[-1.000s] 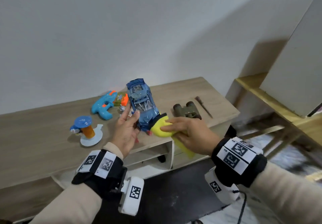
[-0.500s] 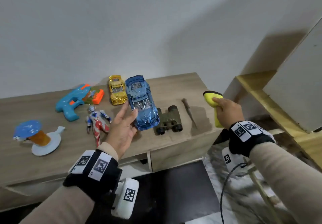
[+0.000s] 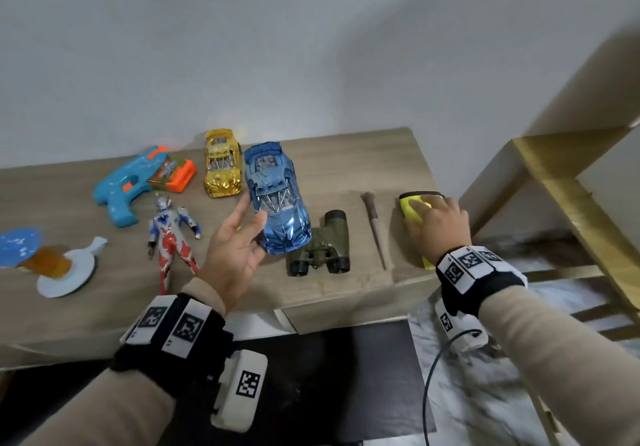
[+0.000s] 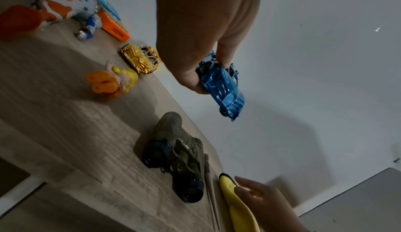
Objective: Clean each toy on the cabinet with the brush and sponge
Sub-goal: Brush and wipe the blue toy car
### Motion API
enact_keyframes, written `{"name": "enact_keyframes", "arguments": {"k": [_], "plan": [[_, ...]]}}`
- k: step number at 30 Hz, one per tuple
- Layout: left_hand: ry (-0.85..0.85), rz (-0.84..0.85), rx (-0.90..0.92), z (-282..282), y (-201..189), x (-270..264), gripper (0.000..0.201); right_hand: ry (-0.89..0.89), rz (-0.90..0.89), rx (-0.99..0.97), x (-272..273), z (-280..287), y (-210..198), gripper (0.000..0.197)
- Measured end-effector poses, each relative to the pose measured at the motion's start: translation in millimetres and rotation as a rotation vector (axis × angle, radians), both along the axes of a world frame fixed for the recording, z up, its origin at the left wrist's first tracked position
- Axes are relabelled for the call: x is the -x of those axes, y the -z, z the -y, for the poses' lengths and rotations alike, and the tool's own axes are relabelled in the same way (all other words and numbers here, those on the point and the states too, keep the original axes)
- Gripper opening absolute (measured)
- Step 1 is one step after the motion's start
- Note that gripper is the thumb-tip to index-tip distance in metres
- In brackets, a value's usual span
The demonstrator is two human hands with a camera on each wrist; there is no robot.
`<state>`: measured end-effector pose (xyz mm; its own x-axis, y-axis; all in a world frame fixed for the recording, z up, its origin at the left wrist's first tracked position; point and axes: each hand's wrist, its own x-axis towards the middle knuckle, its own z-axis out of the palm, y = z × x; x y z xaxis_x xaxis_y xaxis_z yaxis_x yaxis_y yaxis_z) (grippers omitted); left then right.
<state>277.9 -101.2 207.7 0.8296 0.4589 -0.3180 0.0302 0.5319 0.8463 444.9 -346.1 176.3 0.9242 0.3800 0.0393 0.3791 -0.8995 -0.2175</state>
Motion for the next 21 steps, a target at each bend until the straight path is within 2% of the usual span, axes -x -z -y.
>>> {"name": "enact_keyframes", "arguments": {"k": [2,4,6,9,13,15,21], "plan": [[-0.019,0.001,-0.003,0.4,-3.1,-4.0,0.057,-0.105,0.087,-0.089,6.0,-11.0,2.3,0.018],[-0.044,0.001,-0.007,-0.9,-6.5,-7.2,0.056,-0.146,0.003,-0.144,14.3,-20.7,5.1,0.017],[-0.057,0.001,-0.004,-4.4,-9.1,-9.8,0.056,-0.116,-0.128,-0.165,23.0,-28.3,7.2,0.021],[-0.068,-0.011,0.001,-13.3,-9.0,-15.4,0.057,-0.091,-0.219,-0.126,28.9,-31.4,13.6,0.031],[-0.029,-0.014,0.009,-24.6,-8.3,-28.1,0.056,-0.019,-0.194,-0.168,31.1,-37.0,14.6,0.030],[-0.001,-0.019,0.004,-30.4,-8.9,-37.6,0.055,0.036,-0.194,-0.248,31.6,-39.9,7.0,0.029],[0.085,-0.047,-0.002,-51.1,-5.2,-78.8,0.054,0.219,-0.210,-0.511,24.9,-48.6,-40.9,0.031]]}}
